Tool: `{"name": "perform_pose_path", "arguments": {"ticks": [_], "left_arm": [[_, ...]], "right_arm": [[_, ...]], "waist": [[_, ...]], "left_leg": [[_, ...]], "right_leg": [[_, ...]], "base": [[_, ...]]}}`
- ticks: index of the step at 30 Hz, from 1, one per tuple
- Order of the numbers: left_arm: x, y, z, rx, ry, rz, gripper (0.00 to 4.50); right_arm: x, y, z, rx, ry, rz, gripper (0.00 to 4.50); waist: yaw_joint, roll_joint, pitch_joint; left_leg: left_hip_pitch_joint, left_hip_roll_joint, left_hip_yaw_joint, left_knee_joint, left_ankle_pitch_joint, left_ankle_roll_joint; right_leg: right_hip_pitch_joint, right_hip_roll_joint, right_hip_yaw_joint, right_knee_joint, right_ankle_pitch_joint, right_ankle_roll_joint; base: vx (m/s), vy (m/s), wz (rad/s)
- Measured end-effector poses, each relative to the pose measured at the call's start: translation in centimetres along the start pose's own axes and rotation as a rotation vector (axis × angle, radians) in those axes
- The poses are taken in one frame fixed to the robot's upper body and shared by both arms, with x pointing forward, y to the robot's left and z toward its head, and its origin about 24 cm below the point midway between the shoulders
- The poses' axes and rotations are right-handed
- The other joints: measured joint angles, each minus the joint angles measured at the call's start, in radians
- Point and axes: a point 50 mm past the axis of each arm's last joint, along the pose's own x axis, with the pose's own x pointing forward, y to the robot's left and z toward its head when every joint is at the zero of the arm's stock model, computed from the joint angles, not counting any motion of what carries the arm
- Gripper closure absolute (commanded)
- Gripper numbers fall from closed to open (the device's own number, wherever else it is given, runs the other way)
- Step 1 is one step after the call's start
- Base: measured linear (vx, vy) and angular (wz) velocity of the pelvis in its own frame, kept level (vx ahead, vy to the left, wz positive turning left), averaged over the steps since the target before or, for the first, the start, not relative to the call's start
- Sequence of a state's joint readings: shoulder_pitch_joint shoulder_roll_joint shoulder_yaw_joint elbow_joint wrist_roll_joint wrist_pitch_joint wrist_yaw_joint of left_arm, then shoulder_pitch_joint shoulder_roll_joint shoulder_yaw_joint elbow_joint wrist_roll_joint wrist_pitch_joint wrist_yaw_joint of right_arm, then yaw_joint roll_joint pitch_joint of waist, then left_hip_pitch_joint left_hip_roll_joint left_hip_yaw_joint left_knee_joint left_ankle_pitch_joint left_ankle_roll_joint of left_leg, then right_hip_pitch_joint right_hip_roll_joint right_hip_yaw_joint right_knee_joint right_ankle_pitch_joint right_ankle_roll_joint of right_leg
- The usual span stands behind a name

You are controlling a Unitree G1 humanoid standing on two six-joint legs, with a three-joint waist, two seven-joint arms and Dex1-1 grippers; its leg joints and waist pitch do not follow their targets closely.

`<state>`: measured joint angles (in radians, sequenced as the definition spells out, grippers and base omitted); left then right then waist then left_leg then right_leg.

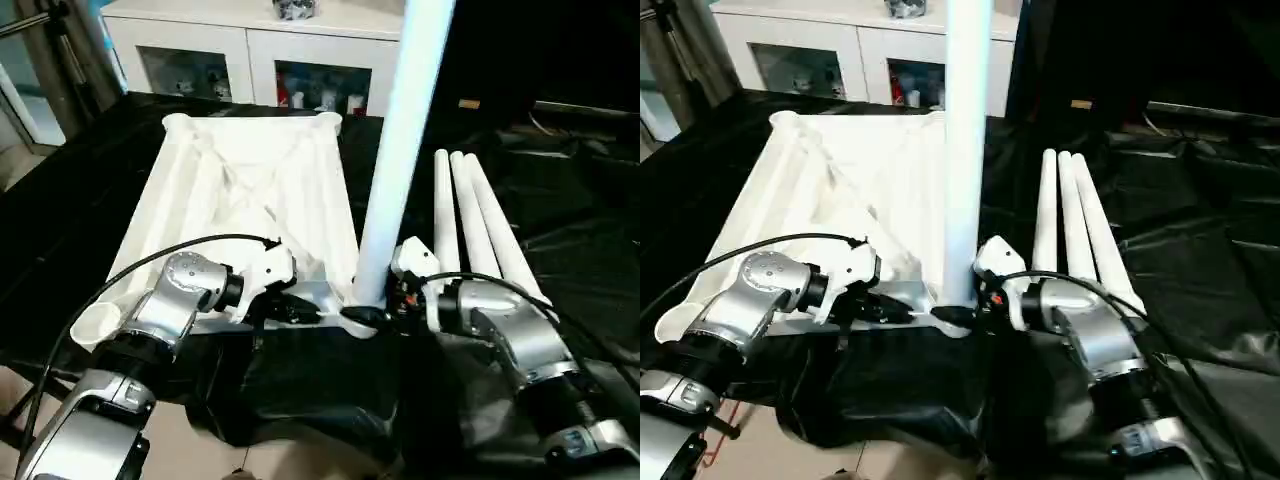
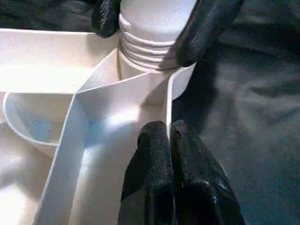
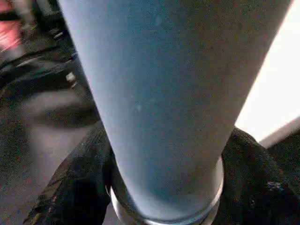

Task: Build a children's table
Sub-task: Rotate leg to tighten

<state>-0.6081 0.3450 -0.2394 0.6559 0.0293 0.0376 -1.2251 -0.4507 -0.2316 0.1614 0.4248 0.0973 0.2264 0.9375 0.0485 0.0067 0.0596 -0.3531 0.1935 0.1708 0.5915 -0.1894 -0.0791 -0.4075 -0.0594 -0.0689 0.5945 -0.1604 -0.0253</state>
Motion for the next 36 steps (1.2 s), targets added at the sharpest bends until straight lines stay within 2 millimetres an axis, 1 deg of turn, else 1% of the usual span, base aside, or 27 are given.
{"name": "perform_pose_path", "arguments": {"ticks": [3, 6, 10, 12, 17, 36], "left_arm": [[0.9, 0.7, 0.3, -0.054, -0.016, 0.124, 4.50], [2.0, 0.9, 0.7, -0.092, -0.029, 0.188, 4.50], [2.7, 1.4, 1.2, -0.113, -0.027, 0.254, 4.50], [2.9, 1.4, 1.4, -0.116, -0.029, 0.268, 4.50], [3.0, 1.5, 1.5, -0.125, -0.032, 0.273, 4.50], [3.0, 1.5, 1.5, -0.126, -0.032, 0.275, 4.50]], "right_arm": [[1.8, -1.0, 0.4, 0.063, -0.034, -0.205, 1.83], [2.6, -1.7, 0.6, 0.130, -0.056, -0.334, 1.83], [3.3, -2.1, 0.9, 0.176, -0.069, -0.438, 1.83], [3.5, -2.2, 1.0, 0.173, -0.071, -0.459, 1.83], [3.5, -2.3, 1.0, 0.161, -0.079, -0.467, 1.83], [3.5, -2.3, 1.0, 0.158, -0.076, -0.468, 1.83]], "waist": [[-0.023, -0.001, 0.001], [-0.028, -0.001, 0.001], [-0.026, -0.001, 0.001], [-0.022, -0.001, 0.001], [-0.019, -0.001, 0.001], [-0.019, -0.001, 0.001]], "left_leg": [[0.001, 0.000, 0.000, 0.001, 0.000, 0.000], [0.001, -0.001, -0.001, 0.001, 0.000, 0.000], [0.000, -0.001, -0.002, 0.000, 0.000, 0.000], [0.000, -0.001, -0.001, 0.000, 0.000, 0.000], [0.001, -0.001, -0.001, 0.000, 0.000, 0.000], [0.001, -0.001, -0.001, 0.000, 0.000, 0.000]], "right_leg": [[-0.001, 0.000, 0.000, -0.001, 0.000, 0.000], [-0.001, 0.000, -0.001, -0.003, 0.000, 0.001], [-0.001, 0.000, -0.001, -0.002, 0.000, 0.000], [-0.001, 0.000, 0.000, -0.002, 0.000, 0.000], [-0.001, 0.000, 0.000, 0.000, 0.001, -0.001], [-0.001, 0.000, 0.000, 0.000, 0.001, -0.001]], "base": [[0.000, 0.000, 0.00], [0.000, 0.000, 0.00], [0.000, 0.000, 0.00], [0.000, 0.000, 0.00], [0.000, 0.000, 0.00], [0.000, 0.000, 0.00]]}}
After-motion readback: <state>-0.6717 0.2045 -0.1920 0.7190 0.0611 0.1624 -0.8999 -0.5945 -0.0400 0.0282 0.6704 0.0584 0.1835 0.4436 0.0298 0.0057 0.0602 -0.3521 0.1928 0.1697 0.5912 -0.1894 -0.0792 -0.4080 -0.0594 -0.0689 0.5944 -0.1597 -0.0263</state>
